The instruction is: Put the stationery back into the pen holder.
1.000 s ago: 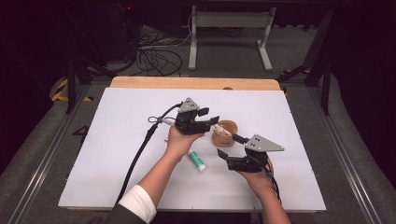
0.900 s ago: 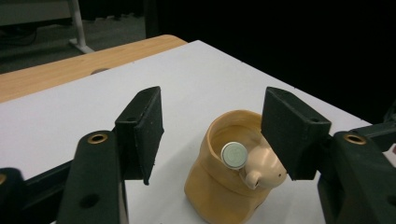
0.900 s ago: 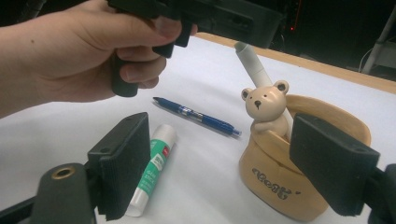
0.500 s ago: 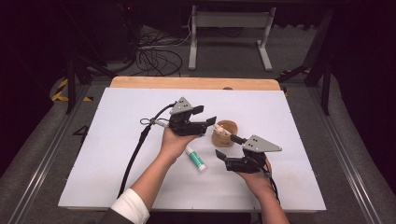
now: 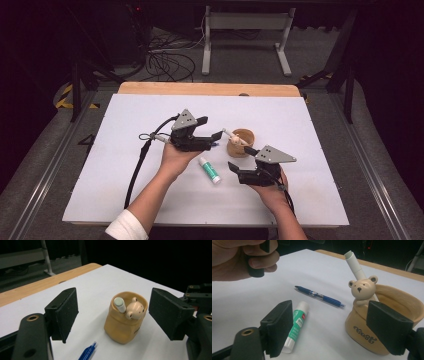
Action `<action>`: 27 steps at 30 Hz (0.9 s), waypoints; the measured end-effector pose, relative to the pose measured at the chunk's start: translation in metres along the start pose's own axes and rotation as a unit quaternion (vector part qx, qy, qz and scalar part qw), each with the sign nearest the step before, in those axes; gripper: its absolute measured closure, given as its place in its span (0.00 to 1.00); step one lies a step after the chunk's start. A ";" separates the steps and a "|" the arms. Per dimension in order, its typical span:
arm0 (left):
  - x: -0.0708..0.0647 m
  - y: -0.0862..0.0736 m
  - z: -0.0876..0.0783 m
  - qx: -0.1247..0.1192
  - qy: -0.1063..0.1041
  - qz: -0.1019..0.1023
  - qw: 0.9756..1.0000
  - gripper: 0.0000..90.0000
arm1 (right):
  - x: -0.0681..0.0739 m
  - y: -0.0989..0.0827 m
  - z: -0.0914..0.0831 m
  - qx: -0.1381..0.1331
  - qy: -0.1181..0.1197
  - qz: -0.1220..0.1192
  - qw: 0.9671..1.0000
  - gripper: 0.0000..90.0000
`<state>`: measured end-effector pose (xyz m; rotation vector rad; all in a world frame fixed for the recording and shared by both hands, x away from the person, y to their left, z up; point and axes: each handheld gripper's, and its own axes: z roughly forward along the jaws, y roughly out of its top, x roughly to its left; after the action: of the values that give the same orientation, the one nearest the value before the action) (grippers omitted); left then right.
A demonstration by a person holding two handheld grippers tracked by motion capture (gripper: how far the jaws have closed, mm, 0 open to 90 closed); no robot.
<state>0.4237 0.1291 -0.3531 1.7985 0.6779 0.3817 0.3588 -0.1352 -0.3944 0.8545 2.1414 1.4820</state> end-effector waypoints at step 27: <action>-0.005 -0.017 -0.040 0.003 0.003 0.016 1.000 0.19 | 0.017 -0.002 0.014 0.020 0.013 -0.005 1.000 0.28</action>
<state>0.3928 0.1596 -0.3558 1.8177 0.6548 0.4068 0.3543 -0.1143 -0.4010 0.8412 2.1986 1.4573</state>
